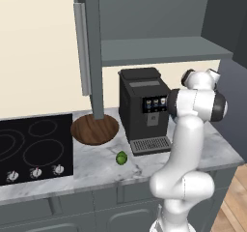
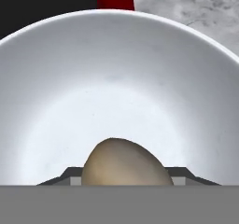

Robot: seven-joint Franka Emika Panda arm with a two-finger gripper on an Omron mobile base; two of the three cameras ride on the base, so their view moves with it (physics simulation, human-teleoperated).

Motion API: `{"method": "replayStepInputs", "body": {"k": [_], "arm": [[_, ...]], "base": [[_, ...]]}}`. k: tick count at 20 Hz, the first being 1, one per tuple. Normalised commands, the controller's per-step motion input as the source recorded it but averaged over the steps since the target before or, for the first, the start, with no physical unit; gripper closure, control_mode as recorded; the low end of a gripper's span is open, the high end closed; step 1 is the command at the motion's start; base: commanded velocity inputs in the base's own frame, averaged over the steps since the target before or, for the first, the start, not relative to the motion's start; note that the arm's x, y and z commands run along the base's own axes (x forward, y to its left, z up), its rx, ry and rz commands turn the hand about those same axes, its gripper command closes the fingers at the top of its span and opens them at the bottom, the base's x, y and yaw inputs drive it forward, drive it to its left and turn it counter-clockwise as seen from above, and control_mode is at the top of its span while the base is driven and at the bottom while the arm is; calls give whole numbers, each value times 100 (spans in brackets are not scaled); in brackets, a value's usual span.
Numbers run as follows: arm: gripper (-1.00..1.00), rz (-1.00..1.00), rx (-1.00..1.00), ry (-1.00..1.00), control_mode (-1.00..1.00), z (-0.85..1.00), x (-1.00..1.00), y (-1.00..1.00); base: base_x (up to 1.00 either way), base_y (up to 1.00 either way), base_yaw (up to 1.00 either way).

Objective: Pick both bowls and place them on the counter. Then place the avocado in one bowl and place the mushroom in the other bowl.

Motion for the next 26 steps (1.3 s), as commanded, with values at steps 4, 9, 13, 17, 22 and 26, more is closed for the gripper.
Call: {"method": "replayStepInputs", "body": {"k": [4,9,13,17,22,26], "arm": [[100,0,0,-3,-100,0,-17,22],[100,0,-1,-8,-100,-1,-28,26],[100,-2,-3,-11,-100,-3,-24,31],[100,-2,-7,-3,-100,-11,-11,16],[100,-3,-9,0,-100,-16,0,0],[100,-2,-5,0,-100,-7,0,0]], "base": [[0,0,0],[0,0,0],[0,0,0],[0,0,0],[0,0,0],[0,0,0]]}}
